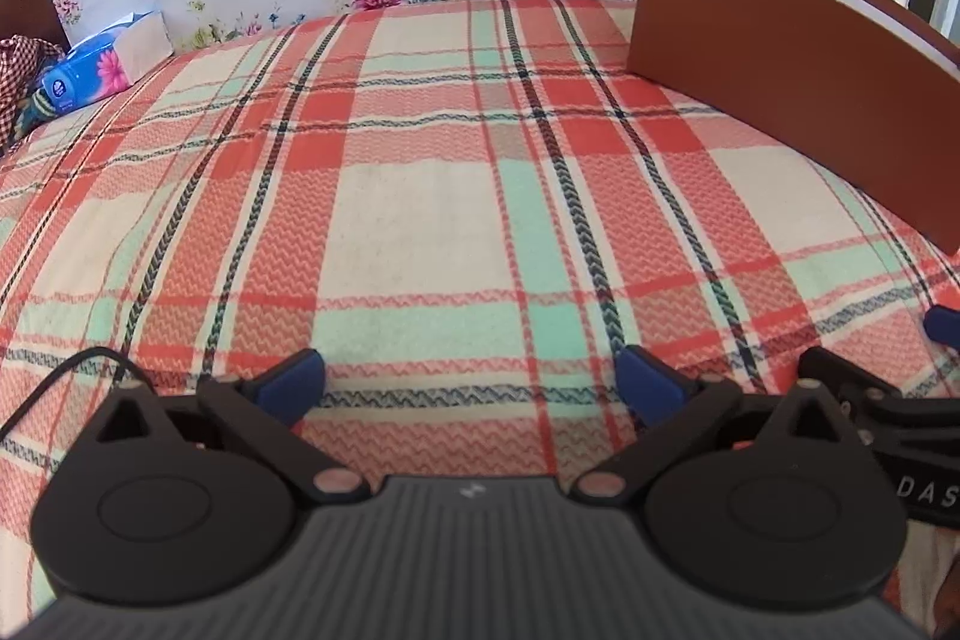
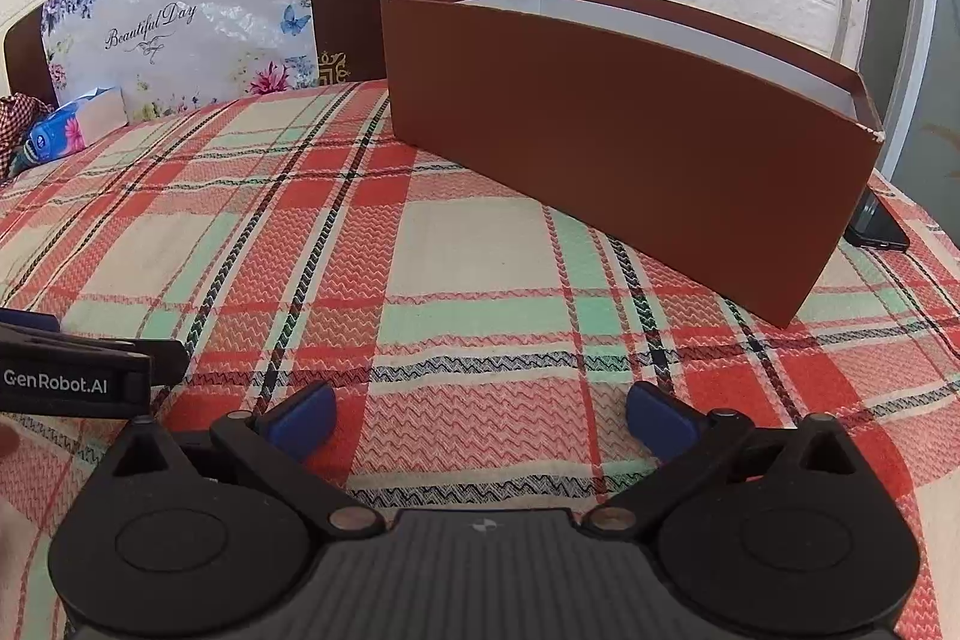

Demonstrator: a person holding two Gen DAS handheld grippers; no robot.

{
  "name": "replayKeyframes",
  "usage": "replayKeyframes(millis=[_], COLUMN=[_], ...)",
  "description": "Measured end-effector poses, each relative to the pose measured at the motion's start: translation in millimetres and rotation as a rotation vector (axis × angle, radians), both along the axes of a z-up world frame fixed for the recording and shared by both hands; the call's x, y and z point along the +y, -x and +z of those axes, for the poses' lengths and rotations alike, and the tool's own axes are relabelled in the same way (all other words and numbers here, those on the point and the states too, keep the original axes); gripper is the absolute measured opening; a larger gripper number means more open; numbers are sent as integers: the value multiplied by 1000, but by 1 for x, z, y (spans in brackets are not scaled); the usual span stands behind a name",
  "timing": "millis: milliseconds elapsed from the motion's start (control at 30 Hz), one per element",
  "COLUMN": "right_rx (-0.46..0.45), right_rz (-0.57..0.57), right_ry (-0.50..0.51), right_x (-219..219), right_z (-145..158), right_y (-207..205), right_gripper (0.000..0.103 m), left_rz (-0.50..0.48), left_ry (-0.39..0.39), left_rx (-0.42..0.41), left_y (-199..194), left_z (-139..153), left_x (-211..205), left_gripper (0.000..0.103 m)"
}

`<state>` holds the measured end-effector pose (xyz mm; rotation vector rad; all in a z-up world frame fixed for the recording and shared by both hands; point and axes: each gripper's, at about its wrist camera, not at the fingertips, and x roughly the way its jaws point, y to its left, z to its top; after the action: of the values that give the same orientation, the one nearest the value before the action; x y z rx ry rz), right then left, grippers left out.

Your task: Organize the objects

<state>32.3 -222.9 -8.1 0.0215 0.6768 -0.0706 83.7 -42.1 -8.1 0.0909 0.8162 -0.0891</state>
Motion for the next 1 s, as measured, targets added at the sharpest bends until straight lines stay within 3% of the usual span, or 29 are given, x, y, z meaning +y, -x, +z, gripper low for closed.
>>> replayKeyframes(millis=[333, 1000], right_rx=[-4, -24], right_rz=[-77, -68], right_ry=[-17, -31], right_x=[2, 0], right_z=[0, 0], right_y=[-9, -3], right_gripper=[103, 103], left_rz=[3, 16], left_ry=[-1, -2], left_rx=[10, 55], left_y=[0, 7], left_z=[0, 4], left_x=[0, 2], left_gripper=[103, 103])
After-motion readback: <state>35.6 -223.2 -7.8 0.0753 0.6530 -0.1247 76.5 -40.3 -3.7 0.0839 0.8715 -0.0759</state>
